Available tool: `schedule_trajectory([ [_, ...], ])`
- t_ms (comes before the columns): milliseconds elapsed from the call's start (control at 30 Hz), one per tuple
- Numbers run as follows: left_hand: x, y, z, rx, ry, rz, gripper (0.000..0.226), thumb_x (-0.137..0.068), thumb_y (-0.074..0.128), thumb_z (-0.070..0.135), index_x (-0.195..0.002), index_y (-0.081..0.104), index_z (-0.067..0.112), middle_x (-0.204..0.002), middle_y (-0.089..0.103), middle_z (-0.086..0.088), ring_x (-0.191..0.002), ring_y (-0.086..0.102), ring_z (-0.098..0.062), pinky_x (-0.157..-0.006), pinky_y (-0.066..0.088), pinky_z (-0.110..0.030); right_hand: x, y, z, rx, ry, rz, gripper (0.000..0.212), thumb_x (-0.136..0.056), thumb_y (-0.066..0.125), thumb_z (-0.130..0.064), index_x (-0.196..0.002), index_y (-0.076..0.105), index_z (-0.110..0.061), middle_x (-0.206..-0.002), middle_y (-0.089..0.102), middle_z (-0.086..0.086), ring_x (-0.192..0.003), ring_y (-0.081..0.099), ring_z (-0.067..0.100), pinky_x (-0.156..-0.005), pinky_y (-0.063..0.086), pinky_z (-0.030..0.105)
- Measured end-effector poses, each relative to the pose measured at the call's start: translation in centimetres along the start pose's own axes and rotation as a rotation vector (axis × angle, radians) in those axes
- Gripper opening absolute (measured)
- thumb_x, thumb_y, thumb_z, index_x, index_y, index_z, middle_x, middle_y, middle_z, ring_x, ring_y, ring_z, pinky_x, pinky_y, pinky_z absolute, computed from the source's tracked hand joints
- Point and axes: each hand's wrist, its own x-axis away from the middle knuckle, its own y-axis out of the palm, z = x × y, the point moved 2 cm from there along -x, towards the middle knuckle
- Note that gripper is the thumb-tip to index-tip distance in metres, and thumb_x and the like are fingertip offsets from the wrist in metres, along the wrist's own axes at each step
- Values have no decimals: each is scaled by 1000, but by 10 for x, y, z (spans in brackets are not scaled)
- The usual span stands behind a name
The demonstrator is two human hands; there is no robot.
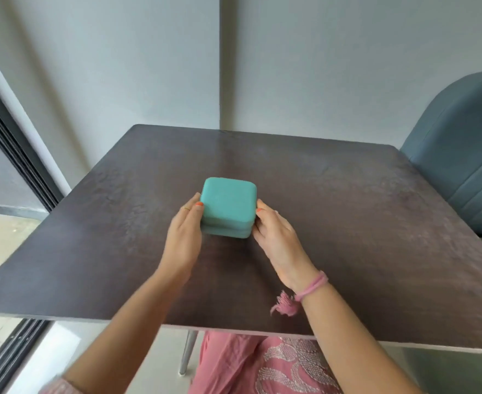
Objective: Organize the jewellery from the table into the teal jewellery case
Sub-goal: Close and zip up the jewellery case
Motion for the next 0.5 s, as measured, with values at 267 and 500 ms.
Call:
schedule_trajectory([
  [267, -93, -72, 28, -100, 55, 14, 34, -90, 43, 21, -117, 64, 18, -119, 65, 2, -116, 57, -15, -109, 39, -42, -100, 81, 16, 137, -36, -104, 30, -83, 42, -33, -94, 68, -21, -112, 66, 9, -110, 57, 21, -108, 32, 50],
  [500, -152, -114, 34, -142, 60, 61, 37, -96, 36, 12, -93, 68, 29, -99, 67, 7, -98, 56, -14, -98, 43, -38, -165, 128, 31, 205, -7, -90, 27, -77, 42, -41, -83, 56, -19, -89, 55, -1, -87, 46, 12, -88, 38, 36],
])
